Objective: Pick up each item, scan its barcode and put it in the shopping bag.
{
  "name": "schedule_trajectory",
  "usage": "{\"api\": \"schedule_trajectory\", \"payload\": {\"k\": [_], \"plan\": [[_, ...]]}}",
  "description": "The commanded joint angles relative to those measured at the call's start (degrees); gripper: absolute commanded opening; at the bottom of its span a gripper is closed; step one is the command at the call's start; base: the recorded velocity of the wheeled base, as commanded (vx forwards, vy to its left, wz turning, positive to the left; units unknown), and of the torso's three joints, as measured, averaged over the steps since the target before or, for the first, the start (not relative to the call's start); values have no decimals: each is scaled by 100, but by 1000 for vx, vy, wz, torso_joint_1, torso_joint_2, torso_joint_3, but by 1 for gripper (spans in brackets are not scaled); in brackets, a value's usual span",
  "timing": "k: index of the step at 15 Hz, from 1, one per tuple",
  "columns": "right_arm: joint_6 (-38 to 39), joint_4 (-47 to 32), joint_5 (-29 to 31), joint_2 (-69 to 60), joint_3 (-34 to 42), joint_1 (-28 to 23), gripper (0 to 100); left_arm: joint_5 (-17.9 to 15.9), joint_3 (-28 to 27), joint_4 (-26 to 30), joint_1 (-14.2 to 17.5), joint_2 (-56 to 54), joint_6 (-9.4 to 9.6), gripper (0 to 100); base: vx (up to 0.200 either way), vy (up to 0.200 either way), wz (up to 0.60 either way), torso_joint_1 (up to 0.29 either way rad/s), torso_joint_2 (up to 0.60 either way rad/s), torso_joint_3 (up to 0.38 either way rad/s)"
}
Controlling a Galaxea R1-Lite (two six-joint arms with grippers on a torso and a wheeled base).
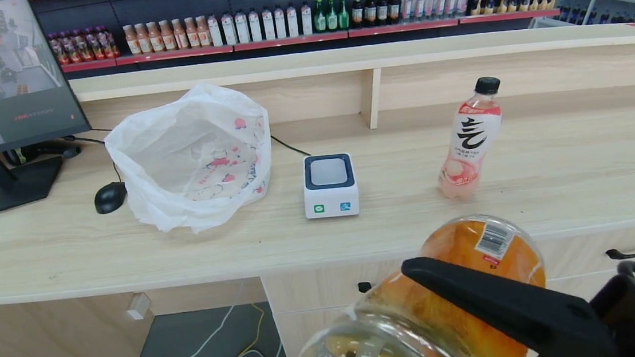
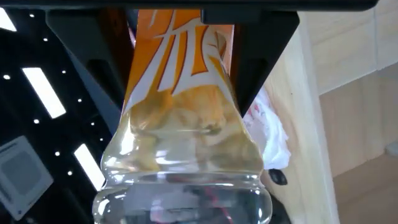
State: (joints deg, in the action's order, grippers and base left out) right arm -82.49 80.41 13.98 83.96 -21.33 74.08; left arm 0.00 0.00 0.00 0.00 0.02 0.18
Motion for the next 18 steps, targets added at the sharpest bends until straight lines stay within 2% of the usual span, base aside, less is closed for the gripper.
{"api": "schedule_trajectory", "payload": {"k": [1,11,16,18], "plan": [[-302,230,-133,314,156,1,0,0,0,0,0,-2,-1,100,0,0,0,0,0,0],[-1480,265,-888,341,332,-157,0,0,0,0,0,-2,-1,100,0,0,0,0,0,0],[-2157,423,-915,420,270,-175,0,0,0,0,0,-2,-1,100,0,0,0,0,0,0],[-2192,423,-915,490,244,-175,0,0,0,0,0,-2,-1,100,0,0,0,0,0,0]]}}
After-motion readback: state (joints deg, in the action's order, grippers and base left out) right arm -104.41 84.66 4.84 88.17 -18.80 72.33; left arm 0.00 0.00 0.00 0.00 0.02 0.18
